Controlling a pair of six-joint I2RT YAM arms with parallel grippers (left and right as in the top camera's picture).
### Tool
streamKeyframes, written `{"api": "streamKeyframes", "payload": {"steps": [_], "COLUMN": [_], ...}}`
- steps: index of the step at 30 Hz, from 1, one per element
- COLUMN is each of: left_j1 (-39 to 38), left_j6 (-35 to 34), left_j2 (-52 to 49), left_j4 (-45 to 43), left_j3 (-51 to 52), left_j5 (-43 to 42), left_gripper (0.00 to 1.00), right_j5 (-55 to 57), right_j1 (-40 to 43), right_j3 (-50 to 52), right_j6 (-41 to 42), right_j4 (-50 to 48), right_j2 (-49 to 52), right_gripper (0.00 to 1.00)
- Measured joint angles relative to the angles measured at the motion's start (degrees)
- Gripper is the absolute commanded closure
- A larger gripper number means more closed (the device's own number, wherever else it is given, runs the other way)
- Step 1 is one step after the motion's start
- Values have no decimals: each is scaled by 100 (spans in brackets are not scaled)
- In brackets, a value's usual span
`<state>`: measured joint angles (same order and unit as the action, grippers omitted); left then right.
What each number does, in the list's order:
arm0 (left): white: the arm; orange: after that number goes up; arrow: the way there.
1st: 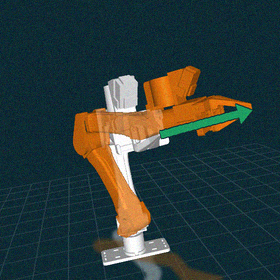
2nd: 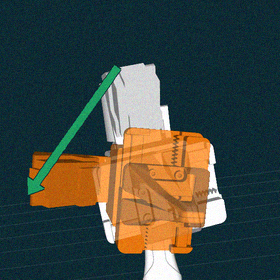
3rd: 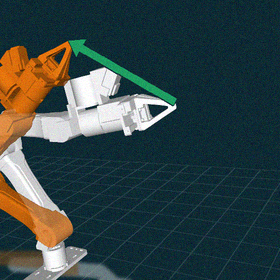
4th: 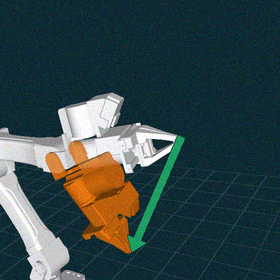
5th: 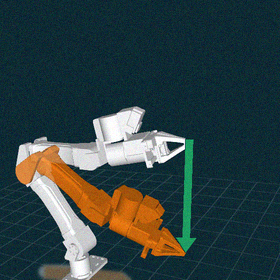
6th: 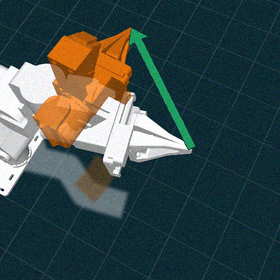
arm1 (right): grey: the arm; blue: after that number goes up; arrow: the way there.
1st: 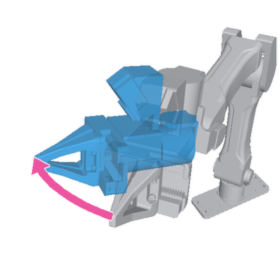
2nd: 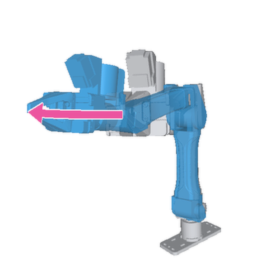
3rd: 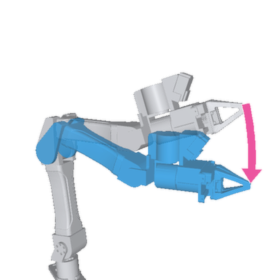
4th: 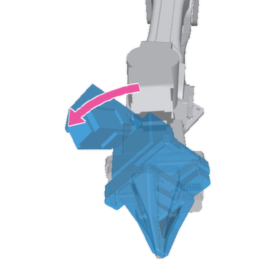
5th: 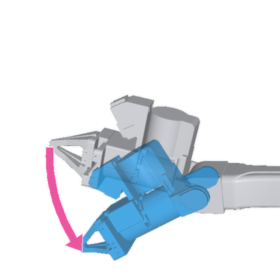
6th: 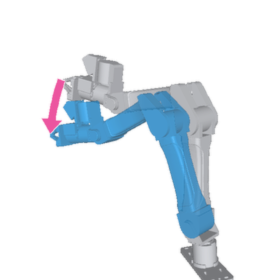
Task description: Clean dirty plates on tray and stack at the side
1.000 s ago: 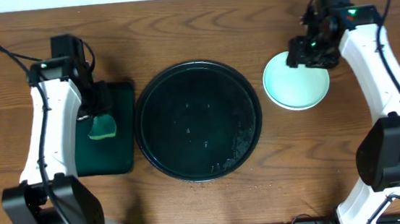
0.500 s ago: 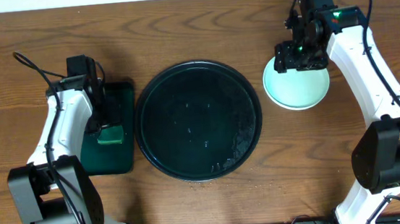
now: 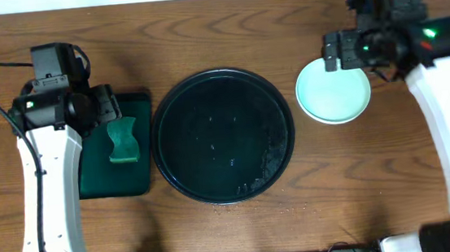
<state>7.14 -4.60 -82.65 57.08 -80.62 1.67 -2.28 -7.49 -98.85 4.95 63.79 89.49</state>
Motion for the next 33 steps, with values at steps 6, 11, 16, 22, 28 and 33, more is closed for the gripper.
{"api": "streamKeyframes", "payload": {"steps": [6,11,16,22,28,33], "left_j1": [0,0,0,0,0,0], "left_j6": [-9,-9,-9,-9,-9,-11], "left_j2": [-61,-61,-61,-61,-61,-61], "left_j4": [0,2,2,4,7,9], "left_j3": [0,0,0,0,0,0], "left_j5": [0,0,0,2,0,0], "left_gripper": [28,28,28,28,28,28], "right_j5": [90,105,109,162,243,319], "right_j1": [0,0,0,0,0,28], "right_j3": [-63,-70,-83,-83,402,2046], "right_j6": [-2,-2,-2,-162,-332,-763], "right_j4": [-81,177,568,586,153,-1558], "right_j2": [-1191,-1888,-2218,-2334,-2470,-3296], "right_gripper": [1,1,1,1,1,1]}}
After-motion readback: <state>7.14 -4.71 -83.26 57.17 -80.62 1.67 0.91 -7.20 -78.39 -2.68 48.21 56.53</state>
